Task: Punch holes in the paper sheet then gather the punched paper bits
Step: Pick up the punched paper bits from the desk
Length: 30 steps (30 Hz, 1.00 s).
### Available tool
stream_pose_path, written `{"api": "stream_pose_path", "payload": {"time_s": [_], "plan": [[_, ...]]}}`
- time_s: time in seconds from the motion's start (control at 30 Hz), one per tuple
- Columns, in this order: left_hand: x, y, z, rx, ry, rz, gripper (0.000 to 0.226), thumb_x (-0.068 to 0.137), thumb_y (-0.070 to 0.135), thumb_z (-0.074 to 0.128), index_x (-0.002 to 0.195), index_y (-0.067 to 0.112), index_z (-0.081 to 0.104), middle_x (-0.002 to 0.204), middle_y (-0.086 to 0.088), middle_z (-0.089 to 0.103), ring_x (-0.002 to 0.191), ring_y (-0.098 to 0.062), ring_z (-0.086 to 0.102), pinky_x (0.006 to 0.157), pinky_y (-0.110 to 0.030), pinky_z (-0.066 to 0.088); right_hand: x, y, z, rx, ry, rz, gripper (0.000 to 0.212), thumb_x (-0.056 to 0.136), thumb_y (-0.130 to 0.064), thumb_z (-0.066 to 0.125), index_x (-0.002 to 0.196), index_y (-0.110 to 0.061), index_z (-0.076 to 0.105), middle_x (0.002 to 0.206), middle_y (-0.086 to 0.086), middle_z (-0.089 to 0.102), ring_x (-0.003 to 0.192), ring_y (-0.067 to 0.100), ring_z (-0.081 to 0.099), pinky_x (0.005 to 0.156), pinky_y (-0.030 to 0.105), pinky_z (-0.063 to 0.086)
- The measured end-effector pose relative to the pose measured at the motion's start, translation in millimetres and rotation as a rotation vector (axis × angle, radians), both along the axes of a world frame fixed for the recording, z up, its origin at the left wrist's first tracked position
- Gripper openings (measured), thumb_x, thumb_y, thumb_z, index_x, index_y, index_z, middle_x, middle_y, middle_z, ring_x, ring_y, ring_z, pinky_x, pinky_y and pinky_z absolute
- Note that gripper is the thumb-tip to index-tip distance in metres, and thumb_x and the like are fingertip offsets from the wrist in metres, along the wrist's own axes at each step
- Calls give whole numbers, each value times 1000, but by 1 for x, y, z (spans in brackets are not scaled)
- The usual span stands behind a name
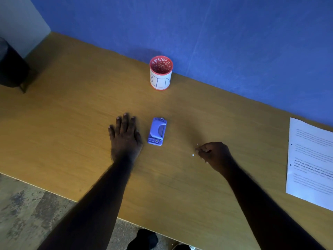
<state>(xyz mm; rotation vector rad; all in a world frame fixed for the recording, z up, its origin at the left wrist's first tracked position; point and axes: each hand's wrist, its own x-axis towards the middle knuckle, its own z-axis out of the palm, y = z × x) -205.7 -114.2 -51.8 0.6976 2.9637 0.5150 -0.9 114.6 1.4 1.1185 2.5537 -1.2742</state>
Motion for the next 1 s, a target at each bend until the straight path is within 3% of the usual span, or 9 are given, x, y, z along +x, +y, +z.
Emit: {"api": "stream_pose_path", "payload": {"time_s": [0.03,0.17,0.33,0.43,0.53,0.63,0.8,1.0], "plan": [[0,0,0,0,-1,0,54,98,25,46,150,17,38,163,-8,28,151,-32,22,120,-58,12,2,-7,-3,89,-7,66,8,83,-18,75,88,-19,81,78,-10,76,62,-10,62,69,13,49],[1,1,-2,6,-3,-8,53,98,27,43,150,17,38,163,-8,28,151,-31,22,121,-58,11,11,-19,-7,236,-25,156,11,88,-24,70,94,-22,79,95,-4,74,76,8,64,74,32,55],[3,-2,-5,-13,-4,-10,54,98,28,41,151,17,37,163,-8,26,151,-31,21,121,-58,10,7,-28,-2,298,-82,164,12,90,-25,67,96,-25,78,101,-5,72,82,11,63,70,23,43],[4,-3,-5,-27,-7,-13,55,99,29,40,152,17,34,164,-7,24,152,-30,18,121,-57,8,3,-32,2,360,-145,187,16,92,-25,63,98,-25,78,106,-4,71,89,17,65,70,25,45],[4,-3,-4,-37,-10,-16,55,100,29,39,153,17,32,165,-7,22,152,-30,16,122,-57,8,-6,-34,7,379,-254,186,19,94,-26,59,98,-21,77,101,-1,74,83,20,67,71,31,56],[4,-2,-3,-36,-17,-12,55,100,29,39,153,17,32,165,-7,22,152,-30,17,122,-56,7,-17,-32,11,383,-369,166,19,93,-27,62,99,-14,75,90,3,76,68,17,65,61,27,55],[4,-4,-6,-25,-8,-16,54,99,29,39,152,17,34,164,-8,25,152,-31,19,122,-57,9,-29,-36,18,383,-464,156,20,90,-21,67,106,-11,70,92,6,75,75,21,71,68,37,62],[4,-3,-5,-48,-18,-19,55,100,31,35,153,18,31,165,-7,22,152,-29,16,122,-56,9,-35,-43,16,386,-519,137,13,88,-20,68,98,-10,68,67,-3,57,59,14,59,55,28,51]]}}
